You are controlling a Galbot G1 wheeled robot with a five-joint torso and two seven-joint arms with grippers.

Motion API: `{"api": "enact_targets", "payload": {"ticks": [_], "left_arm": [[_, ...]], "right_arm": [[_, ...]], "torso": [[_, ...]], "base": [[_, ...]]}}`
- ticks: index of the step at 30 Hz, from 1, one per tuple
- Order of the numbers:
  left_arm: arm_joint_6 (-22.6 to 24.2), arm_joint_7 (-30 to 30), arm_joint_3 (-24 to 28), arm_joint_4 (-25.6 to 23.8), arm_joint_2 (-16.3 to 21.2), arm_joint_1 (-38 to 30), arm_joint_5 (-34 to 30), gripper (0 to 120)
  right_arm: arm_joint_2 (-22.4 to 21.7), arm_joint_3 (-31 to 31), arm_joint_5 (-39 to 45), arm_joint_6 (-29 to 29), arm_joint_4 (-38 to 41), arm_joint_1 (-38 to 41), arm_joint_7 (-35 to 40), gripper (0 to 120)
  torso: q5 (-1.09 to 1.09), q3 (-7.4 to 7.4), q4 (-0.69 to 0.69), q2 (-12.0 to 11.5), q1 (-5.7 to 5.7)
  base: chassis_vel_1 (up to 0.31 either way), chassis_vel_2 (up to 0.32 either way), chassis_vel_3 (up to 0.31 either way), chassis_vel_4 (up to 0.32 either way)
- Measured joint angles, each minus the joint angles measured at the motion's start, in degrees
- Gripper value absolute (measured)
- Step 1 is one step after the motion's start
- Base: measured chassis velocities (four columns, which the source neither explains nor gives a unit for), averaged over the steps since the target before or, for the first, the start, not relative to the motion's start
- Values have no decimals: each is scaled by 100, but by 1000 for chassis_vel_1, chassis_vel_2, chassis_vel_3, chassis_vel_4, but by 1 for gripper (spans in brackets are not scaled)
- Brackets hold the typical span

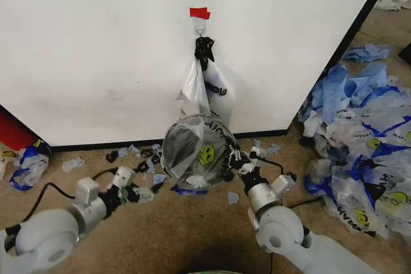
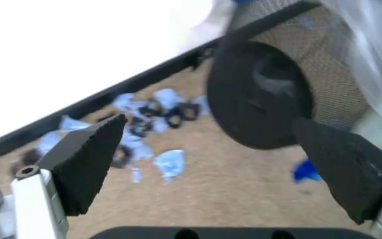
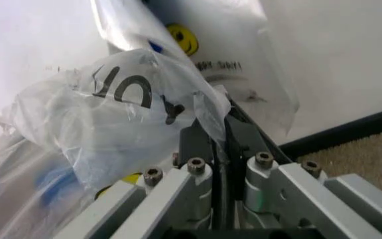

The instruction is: Pick up the garbage bag from the wall and place it over the trash bin.

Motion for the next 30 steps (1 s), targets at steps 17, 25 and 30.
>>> {"api": "enact_targets", "payload": {"ticks": [17, 25, 30], "left_arm": [[525, -835, -789, 9, -125, -192, -234, 75], [463, -715, -1024, -1187, -131, -518, -1023, 47], [418, -540, -953, -1669, -64, -576, -1496, 27]], "right_arm": [[5, -24, -262, 80, -221, -86, -89, 0], [56, -209, -431, 96, -366, 32, -93, 0], [46, -357, -580, 111, -398, 154, -93, 0]], "torso": [[1, 0, 0, 0, 0], [2, 0, 0, 0, 0], [3, 0, 1, 0, 0]], "base": [[0, 0, 0, 0], [0, 0, 0, 0], [0, 0, 0, 0]]}}
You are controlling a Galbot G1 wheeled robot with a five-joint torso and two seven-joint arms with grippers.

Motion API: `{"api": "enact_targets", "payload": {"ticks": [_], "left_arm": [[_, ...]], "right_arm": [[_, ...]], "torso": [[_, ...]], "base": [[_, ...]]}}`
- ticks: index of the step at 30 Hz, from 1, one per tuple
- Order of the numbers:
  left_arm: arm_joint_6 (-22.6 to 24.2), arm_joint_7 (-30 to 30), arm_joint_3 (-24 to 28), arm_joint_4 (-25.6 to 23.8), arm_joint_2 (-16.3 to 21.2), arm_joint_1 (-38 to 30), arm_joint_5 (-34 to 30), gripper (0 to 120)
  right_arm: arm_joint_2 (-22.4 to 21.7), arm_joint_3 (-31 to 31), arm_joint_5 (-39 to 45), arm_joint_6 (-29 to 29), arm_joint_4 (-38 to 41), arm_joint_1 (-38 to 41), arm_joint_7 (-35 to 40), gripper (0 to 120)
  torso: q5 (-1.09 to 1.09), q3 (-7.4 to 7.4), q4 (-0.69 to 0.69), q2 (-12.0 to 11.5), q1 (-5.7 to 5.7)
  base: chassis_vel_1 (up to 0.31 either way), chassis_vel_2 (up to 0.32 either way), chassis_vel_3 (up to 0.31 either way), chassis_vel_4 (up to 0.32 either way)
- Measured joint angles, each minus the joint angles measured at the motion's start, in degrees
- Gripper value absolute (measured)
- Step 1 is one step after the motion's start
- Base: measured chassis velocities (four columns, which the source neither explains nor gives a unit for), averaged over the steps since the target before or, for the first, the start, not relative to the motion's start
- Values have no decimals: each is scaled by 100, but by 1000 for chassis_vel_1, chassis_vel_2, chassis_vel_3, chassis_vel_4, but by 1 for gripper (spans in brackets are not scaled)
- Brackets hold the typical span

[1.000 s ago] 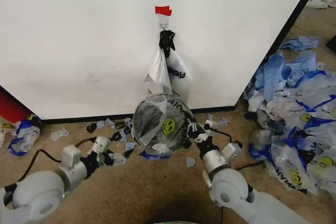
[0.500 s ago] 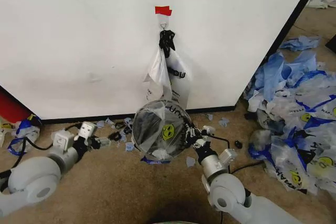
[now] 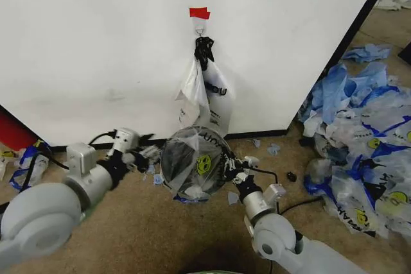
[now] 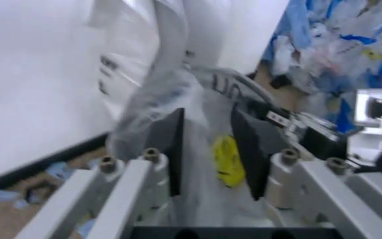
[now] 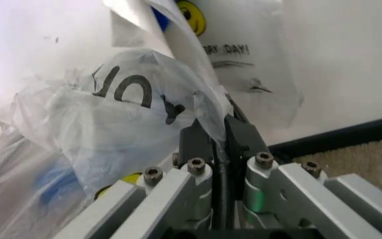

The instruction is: Pick up the garbage bag from the wall and place it over the trash bin.

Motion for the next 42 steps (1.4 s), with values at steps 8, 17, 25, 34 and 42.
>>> {"api": "enact_targets", "payload": {"ticks": [8, 17, 25, 34, 42], "left_arm": [[-70, 282, 321, -15, -87, -5, -264, 0], [-98, 324, 666, 8, -339, -200, -410, 0], [-90, 333, 765, 217, -717, -52, -427, 0], [-110, 411, 1096, 824, -917, -360, -372, 0], [-137, 495, 1161, 1417, -1062, -305, -247, 0]], "right_arm": [[-53, -225, -675, 55, -71, 231, -237, 0], [-116, -583, -1558, 122, -255, 570, -510, 0], [-120, -892, -1679, 107, -212, 1013, -525, 0], [-318, -1250, -1550, 125, 18, 1329, -846, 0], [-554, -1345, -1600, 185, 202, 1308, -1090, 0]], "torso": [[-4, 0, -1, 0, 0], [-3, 0, -2, 0, 0], [-3, 0, 0, 0, 0], [-2, 1, -1, 0, 0], [-2, 0, -1, 0, 0]], "base": [[0, 0, 0, 0], [0, 0, 0, 0], [0, 0, 0, 0], [0, 0, 0, 0], [0, 0, 0, 0]]}}
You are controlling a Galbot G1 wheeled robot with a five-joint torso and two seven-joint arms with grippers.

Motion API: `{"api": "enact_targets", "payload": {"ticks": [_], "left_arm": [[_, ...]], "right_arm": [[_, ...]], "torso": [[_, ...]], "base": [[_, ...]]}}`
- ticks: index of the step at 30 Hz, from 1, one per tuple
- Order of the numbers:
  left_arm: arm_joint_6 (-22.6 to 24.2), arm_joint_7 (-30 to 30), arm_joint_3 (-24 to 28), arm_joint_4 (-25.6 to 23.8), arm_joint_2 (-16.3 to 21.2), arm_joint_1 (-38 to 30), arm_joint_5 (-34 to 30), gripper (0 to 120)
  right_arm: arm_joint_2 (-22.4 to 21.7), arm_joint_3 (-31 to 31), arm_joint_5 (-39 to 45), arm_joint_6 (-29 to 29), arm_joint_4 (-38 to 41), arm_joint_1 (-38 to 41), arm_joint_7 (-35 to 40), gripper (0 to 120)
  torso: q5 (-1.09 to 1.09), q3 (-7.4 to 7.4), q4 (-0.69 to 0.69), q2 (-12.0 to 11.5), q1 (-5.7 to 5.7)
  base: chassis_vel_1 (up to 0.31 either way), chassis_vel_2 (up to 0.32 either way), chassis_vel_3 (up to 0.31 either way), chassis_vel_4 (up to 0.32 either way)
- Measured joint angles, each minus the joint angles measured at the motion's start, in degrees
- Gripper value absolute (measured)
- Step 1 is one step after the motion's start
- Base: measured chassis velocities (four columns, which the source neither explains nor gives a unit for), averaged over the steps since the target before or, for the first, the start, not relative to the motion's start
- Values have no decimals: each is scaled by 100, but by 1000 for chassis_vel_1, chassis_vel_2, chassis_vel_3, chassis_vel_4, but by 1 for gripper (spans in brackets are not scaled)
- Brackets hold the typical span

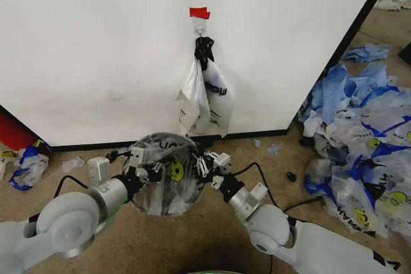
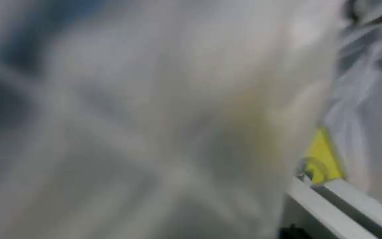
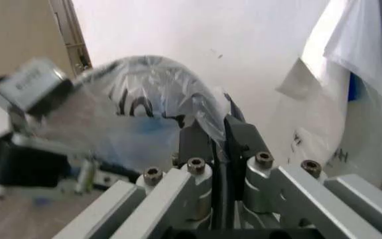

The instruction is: Pick up the garbage bag from the wall and place it over the trash bin.

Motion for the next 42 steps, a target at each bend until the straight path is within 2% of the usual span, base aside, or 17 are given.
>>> {"api": "enact_targets", "payload": {"ticks": [14, 27, 36, 42], "left_arm": [[31, -80, 82, 164, -142, 99, 29, 0], [79, -173, 4, -308, 50, 91, -163, 0], [110, -174, 15, -251, -74, 104, -167, 0], [121, -174, 63, -162, -216, 101, -166, 0]], "right_arm": [[-132, -76, -110, -70, 102, 158, 20, 0], [-102, -182, -442, -158, -292, 379, 144, 0], [-118, -153, -1183, -305, -461, 481, 172, 0], [-293, -105, -1989, -478, -536, 612, 177, 0]], "torso": [[0, 0, 0, 0, 0], [0, 0, 0, 0, 0], [-1, 0, 0, 0, 0], [1, 0, 0, 0, 0]], "base": [[0, 0, 0, 0], [0, 0, 0, 0], [0, 0, 0, 0], [0, 0, 0, 0]]}}
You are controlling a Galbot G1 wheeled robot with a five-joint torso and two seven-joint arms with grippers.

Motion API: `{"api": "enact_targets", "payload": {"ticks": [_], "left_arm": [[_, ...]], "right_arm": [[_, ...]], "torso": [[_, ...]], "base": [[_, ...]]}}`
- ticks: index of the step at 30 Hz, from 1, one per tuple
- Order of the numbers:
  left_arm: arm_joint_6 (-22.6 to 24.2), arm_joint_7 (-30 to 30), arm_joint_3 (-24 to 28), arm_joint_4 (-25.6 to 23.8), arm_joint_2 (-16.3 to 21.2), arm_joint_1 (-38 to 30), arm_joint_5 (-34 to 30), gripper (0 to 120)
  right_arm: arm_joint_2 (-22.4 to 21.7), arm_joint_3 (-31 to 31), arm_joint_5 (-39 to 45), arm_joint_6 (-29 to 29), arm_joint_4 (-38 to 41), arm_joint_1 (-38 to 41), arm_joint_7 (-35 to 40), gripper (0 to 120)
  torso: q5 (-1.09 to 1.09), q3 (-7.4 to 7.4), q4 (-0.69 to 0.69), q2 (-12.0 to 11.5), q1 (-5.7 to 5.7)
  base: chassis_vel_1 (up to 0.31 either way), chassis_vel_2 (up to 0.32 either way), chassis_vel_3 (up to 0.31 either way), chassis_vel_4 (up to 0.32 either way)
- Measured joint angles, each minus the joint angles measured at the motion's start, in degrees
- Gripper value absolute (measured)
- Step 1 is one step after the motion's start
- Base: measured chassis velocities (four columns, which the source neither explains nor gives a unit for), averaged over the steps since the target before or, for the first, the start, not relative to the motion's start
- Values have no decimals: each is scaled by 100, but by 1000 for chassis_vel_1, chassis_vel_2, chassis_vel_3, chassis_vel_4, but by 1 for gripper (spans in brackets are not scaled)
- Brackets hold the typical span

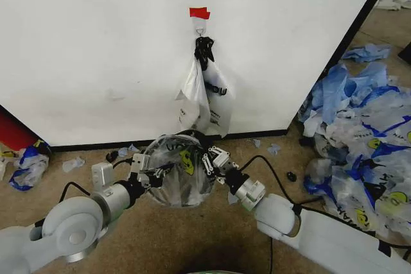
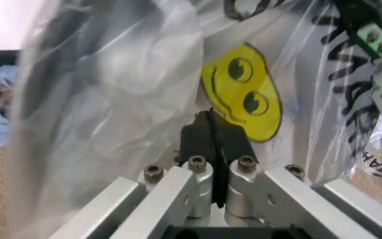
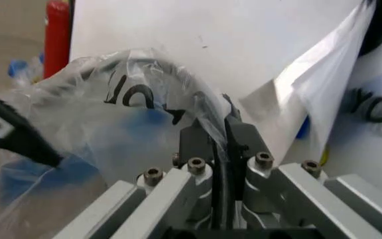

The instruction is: Pick up the garbage bag from the wall and place it over the trash bin.

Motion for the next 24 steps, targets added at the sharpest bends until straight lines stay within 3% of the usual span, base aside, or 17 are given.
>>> {"api": "enact_targets", "payload": {"ticks": [24], "left_arm": [[-27, -168, 292, 653, -854, -430, -400, 0]], "right_arm": [[486, -906, -190, -124, -232, 865, 284, 0]], "torso": [[-2, 0, 0, 0, 0]], "base": [[0, 0, 0, 0]]}}
